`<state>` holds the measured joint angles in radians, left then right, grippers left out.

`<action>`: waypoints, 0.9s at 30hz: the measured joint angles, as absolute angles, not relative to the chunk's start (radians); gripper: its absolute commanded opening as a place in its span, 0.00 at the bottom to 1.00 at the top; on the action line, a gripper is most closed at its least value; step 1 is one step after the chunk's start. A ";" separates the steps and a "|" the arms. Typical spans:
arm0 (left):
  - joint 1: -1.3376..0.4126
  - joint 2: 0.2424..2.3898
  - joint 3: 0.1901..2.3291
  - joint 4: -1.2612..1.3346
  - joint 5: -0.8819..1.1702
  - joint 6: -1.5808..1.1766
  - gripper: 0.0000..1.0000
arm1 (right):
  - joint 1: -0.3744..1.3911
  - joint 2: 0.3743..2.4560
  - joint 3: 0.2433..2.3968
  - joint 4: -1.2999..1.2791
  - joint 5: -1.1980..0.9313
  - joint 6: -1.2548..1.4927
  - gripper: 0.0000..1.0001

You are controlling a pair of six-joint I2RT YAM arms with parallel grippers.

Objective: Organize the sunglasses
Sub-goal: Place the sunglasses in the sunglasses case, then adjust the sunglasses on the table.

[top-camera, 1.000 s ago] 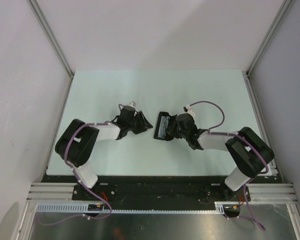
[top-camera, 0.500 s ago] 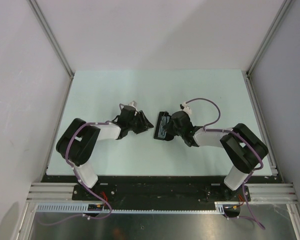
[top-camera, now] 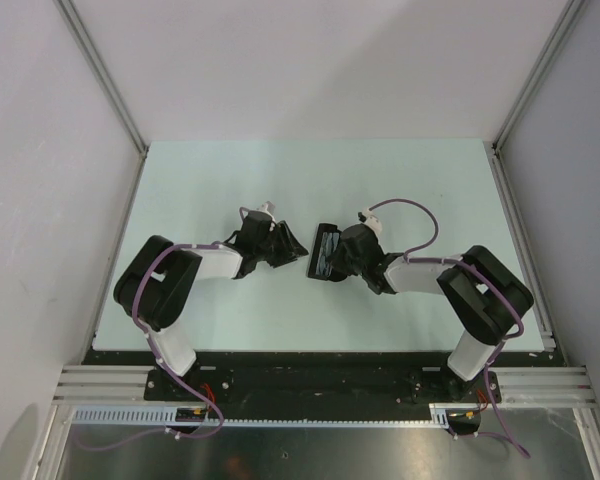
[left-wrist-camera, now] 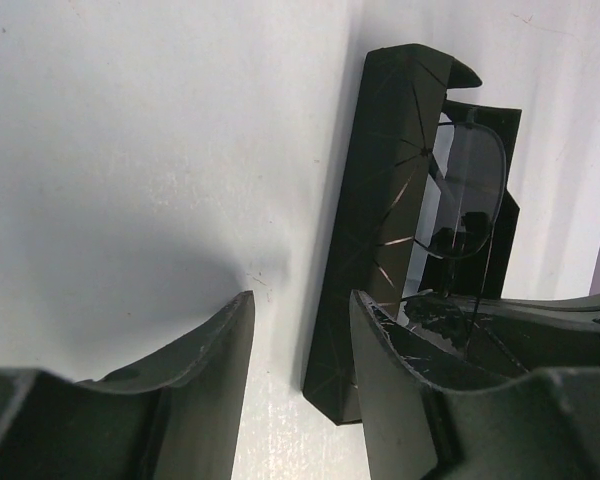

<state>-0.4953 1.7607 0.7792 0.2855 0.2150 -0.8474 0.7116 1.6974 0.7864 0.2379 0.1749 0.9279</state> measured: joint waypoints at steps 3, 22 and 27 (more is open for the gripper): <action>-0.495 1.762 0.779 0.287 0.216 -0.847 0.50 | 0.711 1.707 0.793 0.237 0.170 0.928 0.06; -0.495 1.765 0.780 0.291 0.217 -0.847 0.50 | 0.710 1.682 0.864 0.096 0.195 0.923 0.36; -0.495 1.769 0.783 0.294 0.221 -0.847 0.50 | 0.719 1.639 0.865 0.057 0.226 0.905 0.39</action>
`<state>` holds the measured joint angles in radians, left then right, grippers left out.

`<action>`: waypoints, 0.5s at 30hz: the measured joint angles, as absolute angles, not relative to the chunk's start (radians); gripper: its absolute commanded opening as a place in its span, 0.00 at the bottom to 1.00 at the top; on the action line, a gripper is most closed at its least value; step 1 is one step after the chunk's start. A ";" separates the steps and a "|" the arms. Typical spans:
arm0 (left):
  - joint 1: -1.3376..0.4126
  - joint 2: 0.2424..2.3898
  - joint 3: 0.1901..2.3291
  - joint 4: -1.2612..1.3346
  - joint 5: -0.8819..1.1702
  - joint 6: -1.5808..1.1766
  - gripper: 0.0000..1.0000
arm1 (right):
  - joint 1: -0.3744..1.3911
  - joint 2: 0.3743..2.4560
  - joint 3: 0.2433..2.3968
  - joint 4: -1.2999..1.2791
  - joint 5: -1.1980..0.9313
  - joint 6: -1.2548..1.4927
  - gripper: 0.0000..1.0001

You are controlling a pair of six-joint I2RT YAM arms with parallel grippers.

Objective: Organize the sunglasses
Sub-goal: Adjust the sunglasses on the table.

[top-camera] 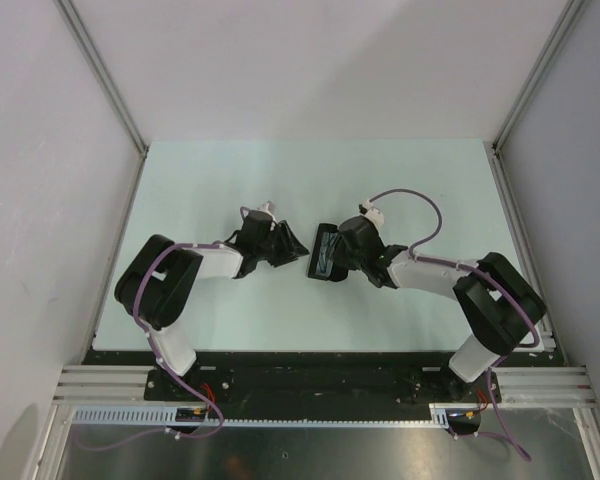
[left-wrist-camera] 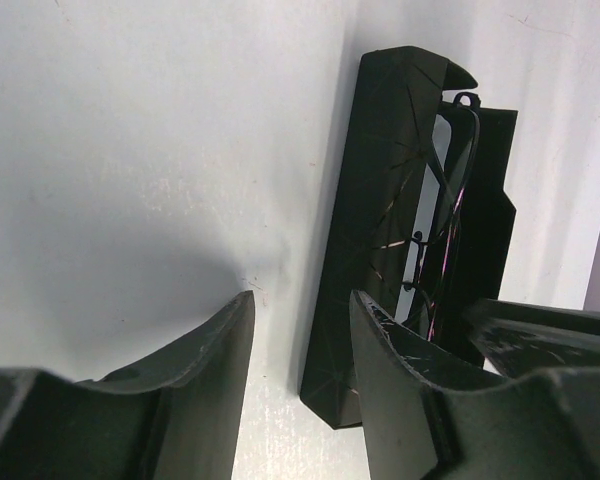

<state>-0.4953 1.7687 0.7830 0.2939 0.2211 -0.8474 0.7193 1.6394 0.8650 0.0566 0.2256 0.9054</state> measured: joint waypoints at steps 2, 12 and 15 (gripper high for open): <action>-0.495 1.769 0.785 0.293 0.222 -0.847 0.50 | 0.727 1.610 0.866 0.053 0.238 0.887 0.40; -0.496 1.773 0.788 0.294 0.223 -0.847 0.49 | 0.758 1.649 1.064 -0.015 0.276 0.776 0.38; -0.496 1.773 0.788 0.294 0.223 -0.847 0.50 | 0.764 1.710 1.140 -0.078 0.291 0.755 0.38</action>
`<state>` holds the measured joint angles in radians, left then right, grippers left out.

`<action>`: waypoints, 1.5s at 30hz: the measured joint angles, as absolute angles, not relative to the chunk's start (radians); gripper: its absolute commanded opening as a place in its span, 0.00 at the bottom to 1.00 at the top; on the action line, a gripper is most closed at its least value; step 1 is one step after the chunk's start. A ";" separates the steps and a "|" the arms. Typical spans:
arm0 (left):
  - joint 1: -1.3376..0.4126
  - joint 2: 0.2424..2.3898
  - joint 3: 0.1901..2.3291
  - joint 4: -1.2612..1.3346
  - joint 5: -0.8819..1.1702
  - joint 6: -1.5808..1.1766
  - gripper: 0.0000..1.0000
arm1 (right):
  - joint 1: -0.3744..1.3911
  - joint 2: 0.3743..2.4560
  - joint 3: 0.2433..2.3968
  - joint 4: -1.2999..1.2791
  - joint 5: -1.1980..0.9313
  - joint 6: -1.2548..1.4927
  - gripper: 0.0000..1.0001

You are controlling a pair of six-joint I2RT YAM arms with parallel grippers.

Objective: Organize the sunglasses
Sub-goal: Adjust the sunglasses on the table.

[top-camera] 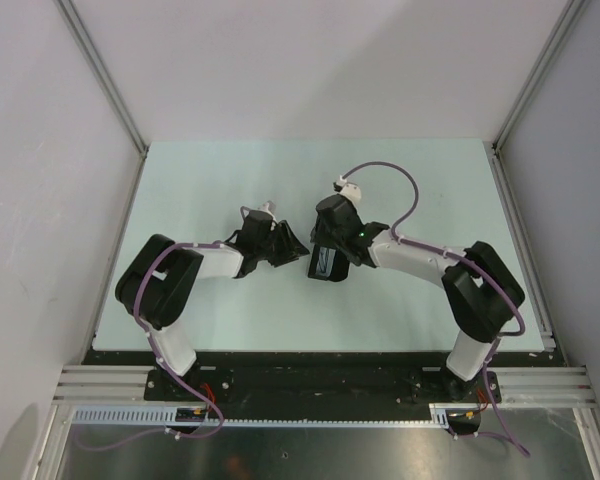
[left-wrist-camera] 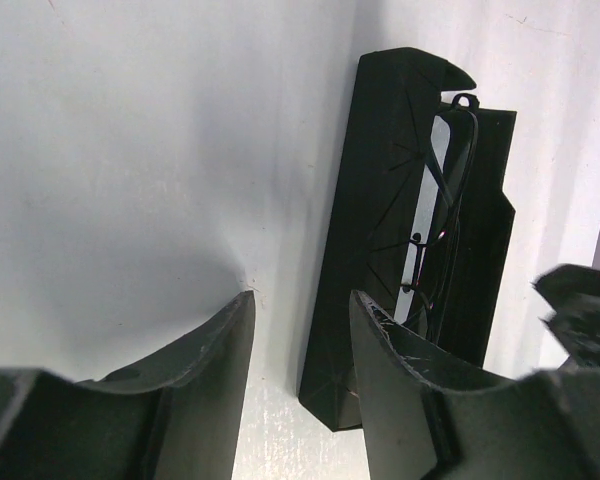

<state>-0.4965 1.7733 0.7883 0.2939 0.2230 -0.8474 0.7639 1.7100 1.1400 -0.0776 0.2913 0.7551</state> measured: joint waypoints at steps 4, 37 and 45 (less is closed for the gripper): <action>-0.496 1.773 0.788 0.294 0.223 -0.847 0.49 | 0.777 1.768 1.195 -0.171 0.324 0.731 0.39; -0.497 1.776 0.789 0.297 0.224 -0.847 0.49 | 0.799 1.874 1.270 -0.306 0.392 0.697 0.27; -0.497 1.776 0.789 0.297 0.224 -0.847 0.49 | 0.794 1.874 1.270 -0.328 0.390 0.696 0.23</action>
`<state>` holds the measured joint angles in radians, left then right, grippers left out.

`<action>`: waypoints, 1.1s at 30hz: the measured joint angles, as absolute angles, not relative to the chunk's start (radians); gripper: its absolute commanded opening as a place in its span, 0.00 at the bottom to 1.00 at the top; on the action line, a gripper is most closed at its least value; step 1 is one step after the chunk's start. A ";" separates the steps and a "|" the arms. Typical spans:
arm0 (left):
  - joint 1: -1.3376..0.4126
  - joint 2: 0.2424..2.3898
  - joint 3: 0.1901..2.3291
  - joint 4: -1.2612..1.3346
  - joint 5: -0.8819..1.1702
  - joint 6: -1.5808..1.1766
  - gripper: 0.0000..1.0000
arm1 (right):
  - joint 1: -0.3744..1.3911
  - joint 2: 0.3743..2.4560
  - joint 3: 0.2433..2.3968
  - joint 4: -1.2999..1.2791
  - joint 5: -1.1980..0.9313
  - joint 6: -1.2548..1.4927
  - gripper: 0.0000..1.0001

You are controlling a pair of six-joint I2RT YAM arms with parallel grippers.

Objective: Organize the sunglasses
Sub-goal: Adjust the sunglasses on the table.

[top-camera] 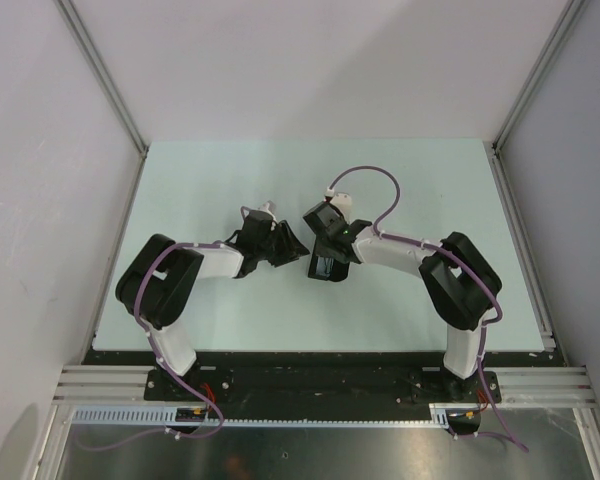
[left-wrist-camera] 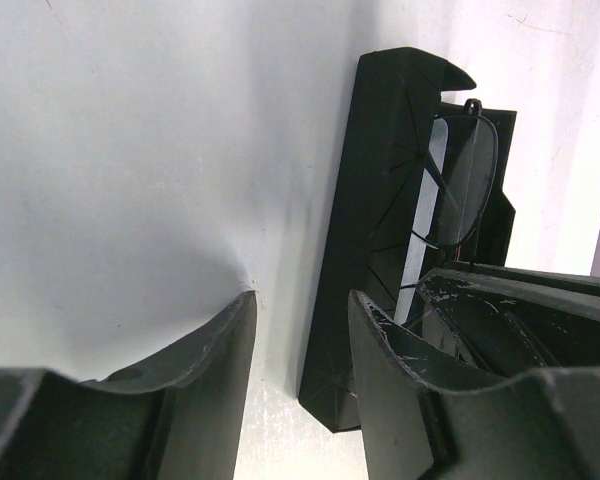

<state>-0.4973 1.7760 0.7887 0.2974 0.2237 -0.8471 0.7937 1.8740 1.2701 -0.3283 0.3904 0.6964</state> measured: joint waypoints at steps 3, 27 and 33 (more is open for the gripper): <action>-0.497 1.776 0.789 0.298 0.224 -0.847 0.48 | 0.788 1.874 1.270 -0.335 0.386 0.695 0.23; -0.497 1.781 0.789 0.305 0.232 -0.847 0.48 | 0.678 1.789 1.199 -0.324 0.240 0.694 0.30; -0.497 1.782 0.789 0.307 0.236 -0.847 0.48 | 0.654 1.774 1.143 -0.308 0.184 0.694 0.31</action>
<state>-0.4973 1.7821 0.7887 0.3073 0.2363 -0.8471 0.6540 1.7744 1.1431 -0.3080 0.1841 0.6941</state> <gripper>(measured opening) 0.484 0.309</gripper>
